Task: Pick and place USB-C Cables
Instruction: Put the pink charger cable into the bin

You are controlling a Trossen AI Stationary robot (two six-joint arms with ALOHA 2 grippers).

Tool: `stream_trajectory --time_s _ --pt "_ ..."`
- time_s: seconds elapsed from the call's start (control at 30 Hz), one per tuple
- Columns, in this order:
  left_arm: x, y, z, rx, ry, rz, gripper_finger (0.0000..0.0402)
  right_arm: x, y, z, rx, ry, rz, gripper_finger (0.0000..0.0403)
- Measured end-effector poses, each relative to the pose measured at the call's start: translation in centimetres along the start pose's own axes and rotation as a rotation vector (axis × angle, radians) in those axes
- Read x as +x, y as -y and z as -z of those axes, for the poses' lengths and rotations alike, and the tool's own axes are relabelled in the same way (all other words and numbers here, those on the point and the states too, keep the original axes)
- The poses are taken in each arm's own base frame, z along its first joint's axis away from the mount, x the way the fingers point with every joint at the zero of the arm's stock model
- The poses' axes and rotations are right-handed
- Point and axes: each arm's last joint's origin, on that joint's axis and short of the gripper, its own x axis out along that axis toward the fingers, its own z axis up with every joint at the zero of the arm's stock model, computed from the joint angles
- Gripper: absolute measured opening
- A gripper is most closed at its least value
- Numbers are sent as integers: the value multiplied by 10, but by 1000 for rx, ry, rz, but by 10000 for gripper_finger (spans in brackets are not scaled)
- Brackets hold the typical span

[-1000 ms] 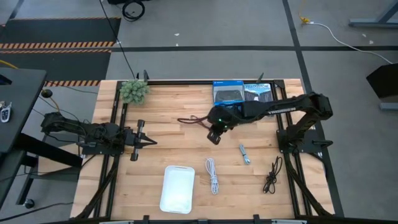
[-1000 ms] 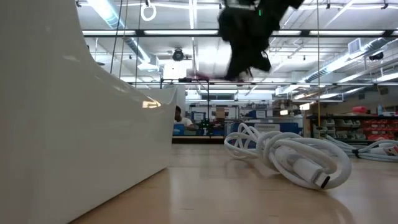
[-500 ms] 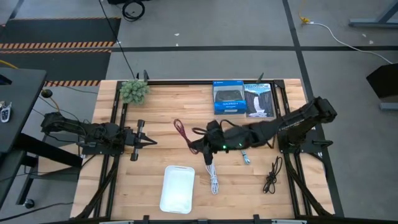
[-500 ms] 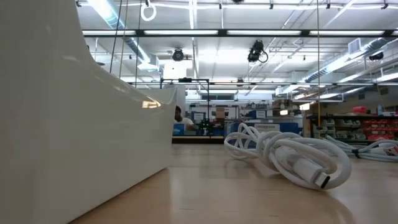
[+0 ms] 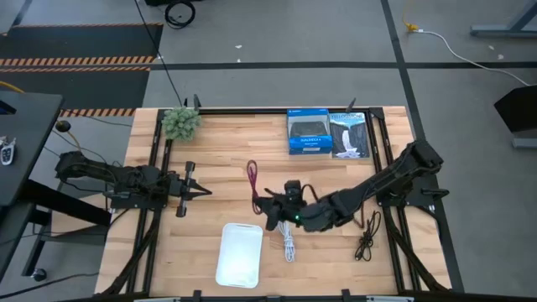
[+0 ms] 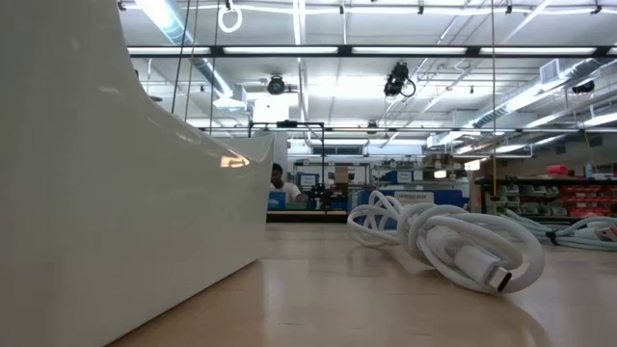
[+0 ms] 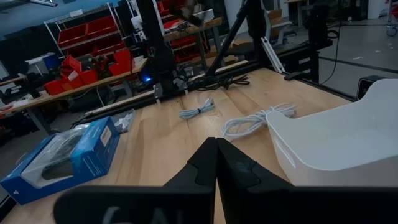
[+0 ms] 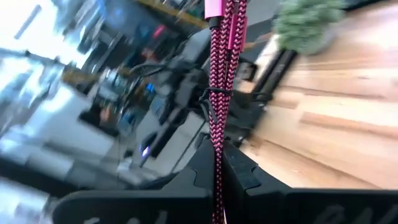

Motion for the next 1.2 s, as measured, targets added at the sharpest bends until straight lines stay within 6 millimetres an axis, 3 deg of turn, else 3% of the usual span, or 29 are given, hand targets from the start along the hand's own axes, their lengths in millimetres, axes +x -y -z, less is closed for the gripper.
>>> stream_trajectory --time_s 0.23,0.43,0.67,1.2 --pt "0 0 0 0 1 0 11 3 14 61 247 81 10 10" --pt "0 0 0 0 0 0 11 11 10 90 309 100 -48 10" --pt "0 0 0 0 1 0 11 26 -9 101 244 76 -8 10" --pt "0 0 0 0 0 0 11 31 -20 91 2 -269 152 10"
